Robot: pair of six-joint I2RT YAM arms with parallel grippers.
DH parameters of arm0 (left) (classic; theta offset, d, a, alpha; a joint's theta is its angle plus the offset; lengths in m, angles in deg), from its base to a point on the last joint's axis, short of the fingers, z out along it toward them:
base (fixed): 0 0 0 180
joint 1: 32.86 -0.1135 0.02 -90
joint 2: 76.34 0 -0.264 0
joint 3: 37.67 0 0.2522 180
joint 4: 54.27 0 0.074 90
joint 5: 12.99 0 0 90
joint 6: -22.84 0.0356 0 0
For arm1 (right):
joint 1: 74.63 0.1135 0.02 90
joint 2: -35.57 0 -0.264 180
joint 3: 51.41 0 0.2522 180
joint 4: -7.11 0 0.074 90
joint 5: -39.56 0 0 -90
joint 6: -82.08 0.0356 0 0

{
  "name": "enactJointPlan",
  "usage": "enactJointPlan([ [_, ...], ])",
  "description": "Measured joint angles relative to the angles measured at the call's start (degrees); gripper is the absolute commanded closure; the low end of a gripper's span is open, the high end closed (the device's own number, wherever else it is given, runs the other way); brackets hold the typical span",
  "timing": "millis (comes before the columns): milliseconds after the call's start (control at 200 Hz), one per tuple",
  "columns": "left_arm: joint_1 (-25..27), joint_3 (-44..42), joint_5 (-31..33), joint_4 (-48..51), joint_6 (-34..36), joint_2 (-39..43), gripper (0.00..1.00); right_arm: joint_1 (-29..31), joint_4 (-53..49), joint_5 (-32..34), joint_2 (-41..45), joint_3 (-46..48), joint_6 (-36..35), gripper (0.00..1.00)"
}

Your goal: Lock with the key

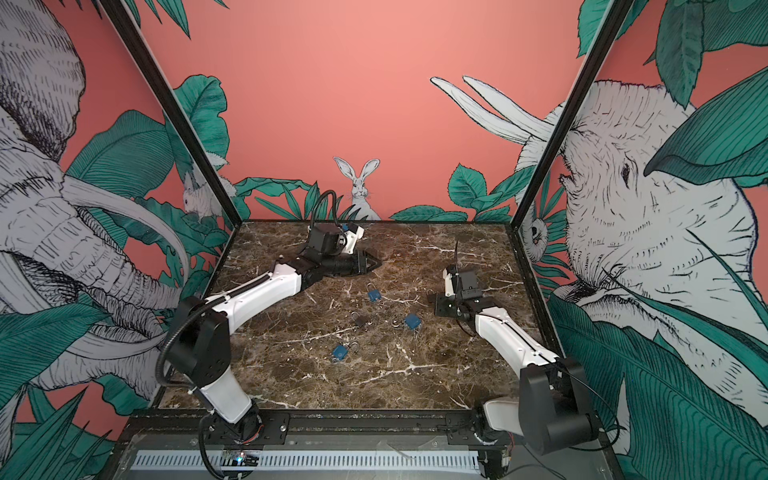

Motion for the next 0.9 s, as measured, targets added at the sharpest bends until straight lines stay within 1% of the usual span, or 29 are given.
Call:
enactJointPlan([
  [120,0.04,-6.32,2.8,1.03,-0.22,4.33,0.67,2.45,-0.81,0.55,0.61,2.4,0.09,0.67],
  [310,0.44,-11.17,5.38,1.46,-0.17,5.97,0.67,4.07,0.48,0.76,-2.16,2.58,0.39,0.71],
  [550,0.48,-11.91,5.57,1.38,1.09,7.93,0.67,7.56,1.79,1.9,-8.5,-2.51,0.2,0.77],
  [900,0.48,-16.33,5.35,-2.23,0.2,10.84,0.67,7.93,3.58,2.6,-20.13,-10.43,-1.31,0.81],
])
